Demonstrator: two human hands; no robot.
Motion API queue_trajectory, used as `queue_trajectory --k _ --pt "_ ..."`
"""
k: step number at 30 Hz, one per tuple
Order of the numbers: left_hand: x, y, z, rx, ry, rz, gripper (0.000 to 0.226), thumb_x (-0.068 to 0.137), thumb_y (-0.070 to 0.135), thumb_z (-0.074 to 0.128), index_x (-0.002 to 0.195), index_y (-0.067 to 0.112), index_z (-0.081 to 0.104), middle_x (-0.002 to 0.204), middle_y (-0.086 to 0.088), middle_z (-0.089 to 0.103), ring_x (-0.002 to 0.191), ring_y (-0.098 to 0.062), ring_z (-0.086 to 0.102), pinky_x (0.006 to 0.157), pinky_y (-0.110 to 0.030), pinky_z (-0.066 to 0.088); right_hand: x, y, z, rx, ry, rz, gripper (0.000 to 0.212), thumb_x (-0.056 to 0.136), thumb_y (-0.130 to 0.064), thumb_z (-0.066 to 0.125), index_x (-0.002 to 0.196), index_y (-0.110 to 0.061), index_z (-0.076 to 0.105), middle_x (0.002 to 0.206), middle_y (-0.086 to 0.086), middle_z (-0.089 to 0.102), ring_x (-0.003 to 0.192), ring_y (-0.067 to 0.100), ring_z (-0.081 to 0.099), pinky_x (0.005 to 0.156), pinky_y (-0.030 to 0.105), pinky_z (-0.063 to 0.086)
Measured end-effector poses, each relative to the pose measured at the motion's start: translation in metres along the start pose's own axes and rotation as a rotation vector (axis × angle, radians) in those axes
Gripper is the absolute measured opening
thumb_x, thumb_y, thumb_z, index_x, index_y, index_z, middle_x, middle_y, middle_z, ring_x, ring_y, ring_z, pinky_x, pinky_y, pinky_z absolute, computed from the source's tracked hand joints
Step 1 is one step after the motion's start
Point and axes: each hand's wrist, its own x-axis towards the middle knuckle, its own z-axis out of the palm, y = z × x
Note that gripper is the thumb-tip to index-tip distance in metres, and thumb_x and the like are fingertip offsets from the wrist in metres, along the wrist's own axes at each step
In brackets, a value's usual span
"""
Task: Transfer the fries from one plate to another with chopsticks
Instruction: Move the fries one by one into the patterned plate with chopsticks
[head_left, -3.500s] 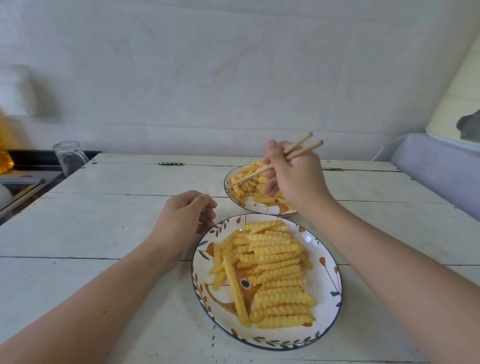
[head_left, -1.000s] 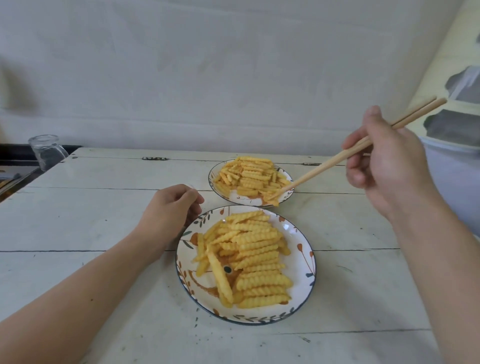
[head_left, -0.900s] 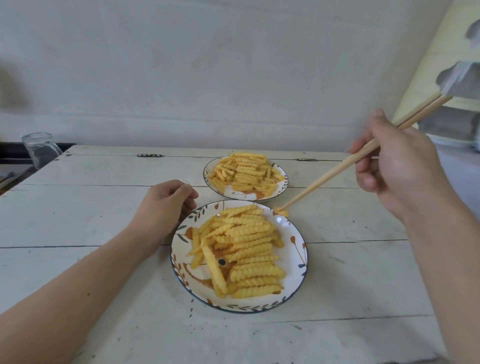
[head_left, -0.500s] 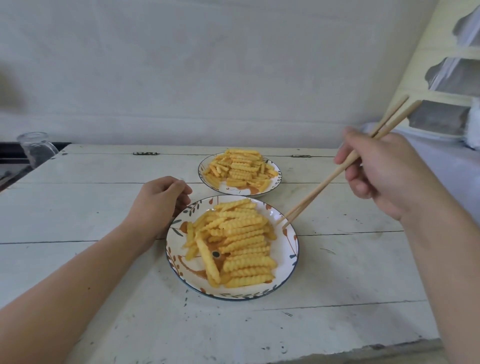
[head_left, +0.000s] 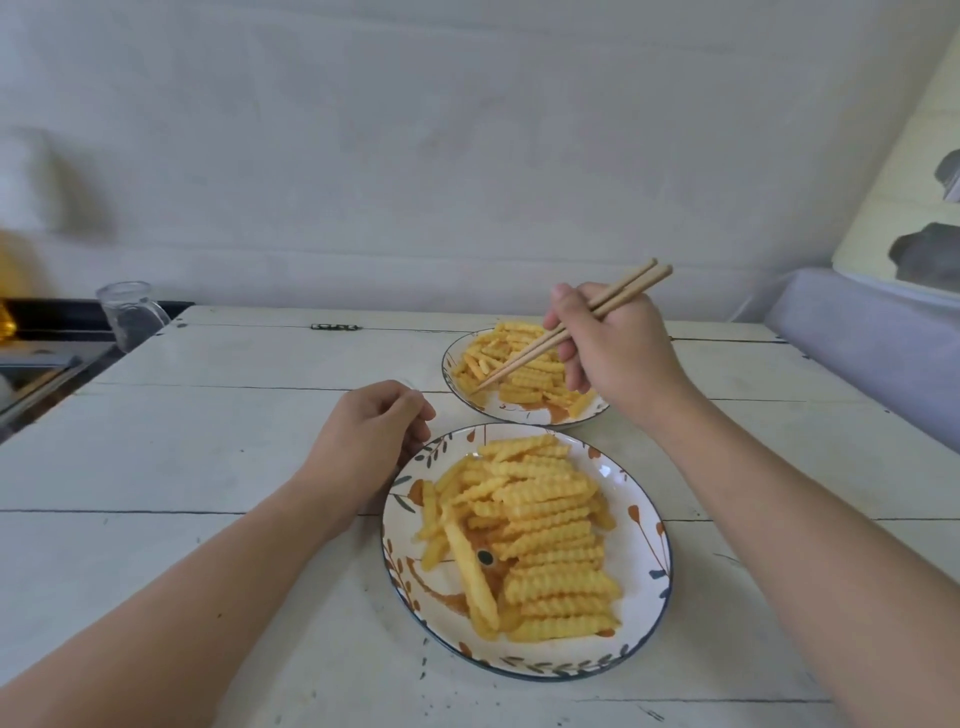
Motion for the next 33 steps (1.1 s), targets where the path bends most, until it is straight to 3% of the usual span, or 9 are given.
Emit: queue_trajectory --k 12,17,22,28,33 --pt "0.001 0.0 0.0 0.01 -0.006 0.006 0.027 0.101 0.017 0.054 0.084 0.01 0.073 0.068 0.002 0.068 0.062 -0.009 0.06 0.065 -0.025 0.05 0.011 -0.012 0.011 -0.072 0.081 0.032 0.053 0.105 -0.042 0.044 0.075 -0.002 0.062 0.048 0.005 0.053 0.035 0.022 0.052 0.037 0.029 0.044" --pt "0.0 0.001 0.0 0.014 -0.003 0.001 0.026 0.1 0.017 0.054 0.084 0.01 0.073 0.067 0.003 0.068 0.06 -0.009 0.06 0.065 -0.026 0.05 0.012 -0.011 0.019 -0.137 0.03 0.01 0.051 0.105 -0.042 0.044 0.075 -0.005 0.062 0.053 0.007 0.055 0.037 0.019 0.054 0.041 0.03 0.047" --pt "0.0 0.001 -0.001 0.02 -0.009 0.005 0.027 0.1 0.018 0.055 0.083 0.01 0.073 0.067 0.003 0.068 0.062 -0.009 0.06 0.066 -0.026 0.05 0.01 -0.012 0.016 -0.098 0.105 -0.031 0.051 0.104 -0.045 0.042 0.067 -0.015 0.058 0.045 -0.01 0.051 0.042 0.009 0.049 0.055 0.032 0.043" --pt "-0.003 0.002 -0.001 0.024 -0.012 -0.001 0.026 0.101 0.019 0.055 0.084 0.011 0.074 0.069 0.002 0.069 0.064 -0.012 0.061 0.068 -0.028 0.051 0.0 -0.039 -0.026 0.041 0.249 0.041 0.055 0.105 -0.046 0.042 0.069 -0.007 0.058 0.05 0.007 0.049 0.035 0.017 0.044 0.038 0.024 0.036" --pt "-0.008 0.005 0.001 0.045 -0.001 0.01 0.026 0.1 0.02 0.056 0.083 0.011 0.074 0.07 0.002 0.07 0.064 -0.012 0.061 0.07 -0.032 0.052 -0.028 -0.056 -0.078 -0.02 0.289 0.205 0.057 0.104 -0.05 0.041 0.071 -0.007 0.058 0.044 0.002 0.047 0.032 0.018 0.041 0.037 0.019 0.031"
